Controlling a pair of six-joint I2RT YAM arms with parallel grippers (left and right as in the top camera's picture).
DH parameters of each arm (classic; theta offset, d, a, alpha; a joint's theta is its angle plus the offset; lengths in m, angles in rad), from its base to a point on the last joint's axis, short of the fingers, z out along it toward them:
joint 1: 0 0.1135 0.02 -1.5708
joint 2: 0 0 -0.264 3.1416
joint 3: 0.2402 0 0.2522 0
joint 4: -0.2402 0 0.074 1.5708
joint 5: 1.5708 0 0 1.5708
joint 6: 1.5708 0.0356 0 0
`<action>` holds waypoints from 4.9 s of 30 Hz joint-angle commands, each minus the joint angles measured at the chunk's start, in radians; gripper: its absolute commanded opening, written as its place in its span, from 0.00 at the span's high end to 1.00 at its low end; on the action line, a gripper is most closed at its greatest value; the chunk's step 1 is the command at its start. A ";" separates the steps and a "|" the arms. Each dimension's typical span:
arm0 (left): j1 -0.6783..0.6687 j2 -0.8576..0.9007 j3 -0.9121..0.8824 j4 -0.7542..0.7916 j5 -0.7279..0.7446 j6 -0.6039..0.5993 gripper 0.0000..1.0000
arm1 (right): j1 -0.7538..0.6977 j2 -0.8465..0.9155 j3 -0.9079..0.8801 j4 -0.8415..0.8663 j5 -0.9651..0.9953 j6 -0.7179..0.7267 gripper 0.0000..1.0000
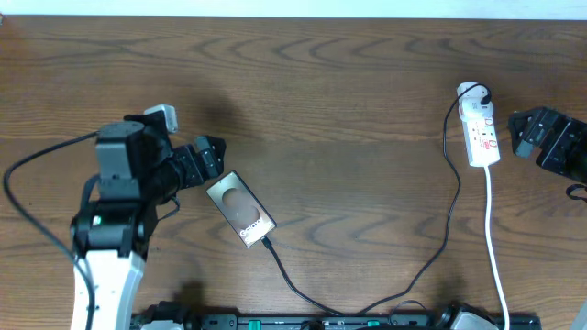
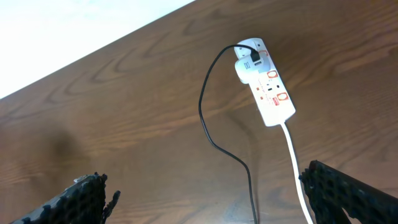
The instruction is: Plug charger to phone and switch on socket
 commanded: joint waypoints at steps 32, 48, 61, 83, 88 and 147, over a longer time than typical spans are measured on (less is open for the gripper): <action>0.006 -0.979 -0.839 0.929 -0.197 0.025 0.08 | 0.002 -0.002 0.014 -0.001 -0.013 0.010 0.01; 0.024 -0.986 -0.914 0.633 -0.203 0.365 0.08 | 0.002 -0.002 0.014 -0.001 -0.013 0.010 0.01; 0.024 -0.987 -0.914 0.517 -0.215 0.417 0.08 | 0.002 -0.002 0.014 -0.001 -0.013 0.010 0.01; 0.024 -0.984 -0.914 0.517 -0.216 0.417 0.08 | 0.002 -0.002 0.014 -0.001 -0.013 0.010 0.01; 0.024 -0.984 -0.914 0.517 -0.215 0.417 0.08 | 0.002 -0.002 0.014 -0.001 -0.013 0.010 0.01; 0.024 -0.984 -0.914 0.517 -0.216 0.417 0.08 | 0.517 -1.197 -1.669 1.329 0.553 -0.001 0.01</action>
